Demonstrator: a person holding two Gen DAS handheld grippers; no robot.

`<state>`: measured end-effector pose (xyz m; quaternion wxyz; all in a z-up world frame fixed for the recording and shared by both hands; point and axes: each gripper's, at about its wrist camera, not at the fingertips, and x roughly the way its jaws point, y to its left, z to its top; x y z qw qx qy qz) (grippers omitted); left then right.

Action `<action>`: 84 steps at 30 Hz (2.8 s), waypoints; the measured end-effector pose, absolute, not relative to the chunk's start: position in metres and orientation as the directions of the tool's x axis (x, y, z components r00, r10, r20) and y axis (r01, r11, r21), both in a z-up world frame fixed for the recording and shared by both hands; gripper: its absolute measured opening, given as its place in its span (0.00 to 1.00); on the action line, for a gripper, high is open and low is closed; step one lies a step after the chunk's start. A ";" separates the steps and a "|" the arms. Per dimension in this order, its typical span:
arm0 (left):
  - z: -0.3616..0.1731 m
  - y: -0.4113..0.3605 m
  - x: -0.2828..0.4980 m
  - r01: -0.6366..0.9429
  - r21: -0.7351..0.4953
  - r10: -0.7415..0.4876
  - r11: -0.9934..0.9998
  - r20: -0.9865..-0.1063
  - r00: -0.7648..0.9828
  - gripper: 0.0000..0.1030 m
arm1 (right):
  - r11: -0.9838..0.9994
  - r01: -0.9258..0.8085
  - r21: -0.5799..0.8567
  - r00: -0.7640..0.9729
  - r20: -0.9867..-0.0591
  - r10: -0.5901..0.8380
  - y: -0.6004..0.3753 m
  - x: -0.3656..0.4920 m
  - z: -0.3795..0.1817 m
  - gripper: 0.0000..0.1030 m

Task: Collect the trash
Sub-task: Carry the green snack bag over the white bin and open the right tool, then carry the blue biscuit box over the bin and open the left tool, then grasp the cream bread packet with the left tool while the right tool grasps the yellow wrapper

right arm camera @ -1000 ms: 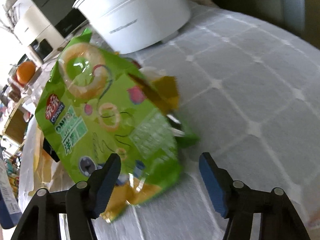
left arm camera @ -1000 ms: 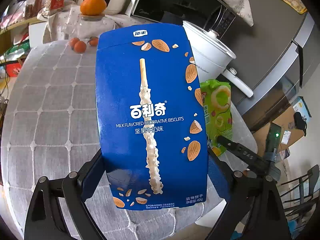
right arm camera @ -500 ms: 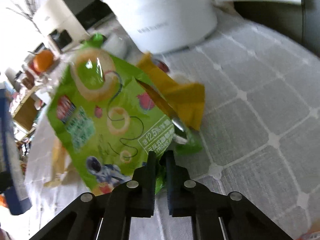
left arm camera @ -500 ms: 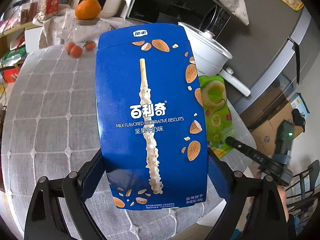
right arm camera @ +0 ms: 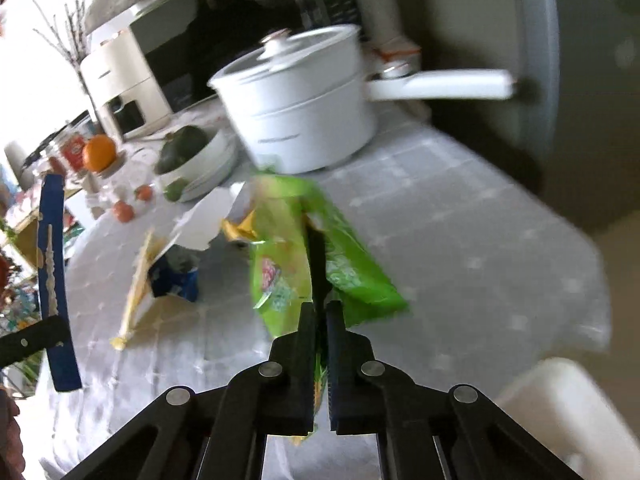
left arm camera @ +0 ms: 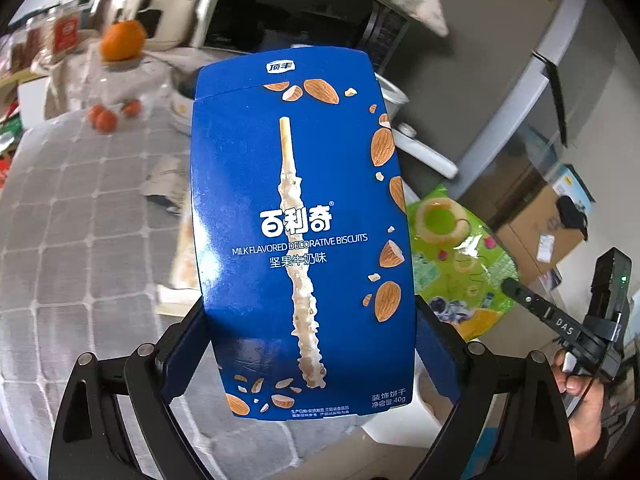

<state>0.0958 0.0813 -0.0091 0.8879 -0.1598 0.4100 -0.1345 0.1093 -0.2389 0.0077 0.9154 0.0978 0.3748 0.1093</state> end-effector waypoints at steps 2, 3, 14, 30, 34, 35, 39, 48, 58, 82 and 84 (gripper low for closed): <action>-0.009 0.070 0.094 0.130 -0.392 -0.384 0.911 -0.686 0.619 0.92 | 0.965 -0.093 0.245 0.709 -0.665 0.237 -0.258 0.096 0.012 0.02; -0.008 0.062 0.093 0.143 -0.391 -0.392 0.909 -0.687 0.612 0.92 | 0.970 -0.066 0.234 0.714 -0.668 0.209 -0.270 0.089 0.014 0.02; -0.001 -0.037 0.080 0.314 -0.385 -0.497 0.868 -0.684 0.535 0.92 | 0.961 0.173 0.215 0.669 -0.742 0.045 -0.374 0.018 0.013 0.02; -0.024 -0.104 0.062 0.411 -0.392 -0.551 0.823 -0.727 0.410 0.92 | 0.932 0.259 0.253 0.476 -0.873 0.105 -0.408 -0.003 -0.036 0.09; -0.028 -0.119 0.057 0.445 -0.377 -0.554 0.812 -0.735 0.389 0.92 | 0.905 0.322 0.277 0.470 -0.877 0.101 -0.419 -0.001 -0.039 0.28; -0.031 -0.124 0.056 0.456 -0.371 -0.555 0.809 -0.738 0.383 0.92 | 0.898 0.335 0.284 0.473 -0.876 0.100 -0.421 -0.002 -0.038 0.44; -0.042 -0.151 0.052 0.504 -0.346 -0.555 0.791 -0.753 0.354 0.92 | 0.886 0.366 0.285 0.485 -0.871 0.079 -0.428 -0.007 -0.032 0.57; -0.080 -0.210 0.055 0.563 -0.298 -0.533 0.771 -0.786 0.314 0.92 | 0.880 0.423 0.215 0.435 -0.900 0.011 -0.438 -0.011 -0.037 0.63; -0.110 -0.245 0.055 0.601 -0.277 -0.523 0.749 -0.805 0.280 0.92 | 0.863 0.461 0.208 0.424 -0.905 -0.008 -0.451 -0.014 -0.039 0.65; -0.088 -0.141 0.066 0.479 -0.206 -0.401 0.854 -0.846 0.351 1.00 | 0.893 0.419 0.164 0.407 -0.913 -0.023 -0.426 0.003 -0.042 0.77; -0.084 -0.118 0.071 0.439 -0.211 -0.393 0.873 -0.839 0.378 1.00 | 0.899 0.406 0.165 0.407 -0.913 -0.016 -0.418 0.010 -0.044 0.77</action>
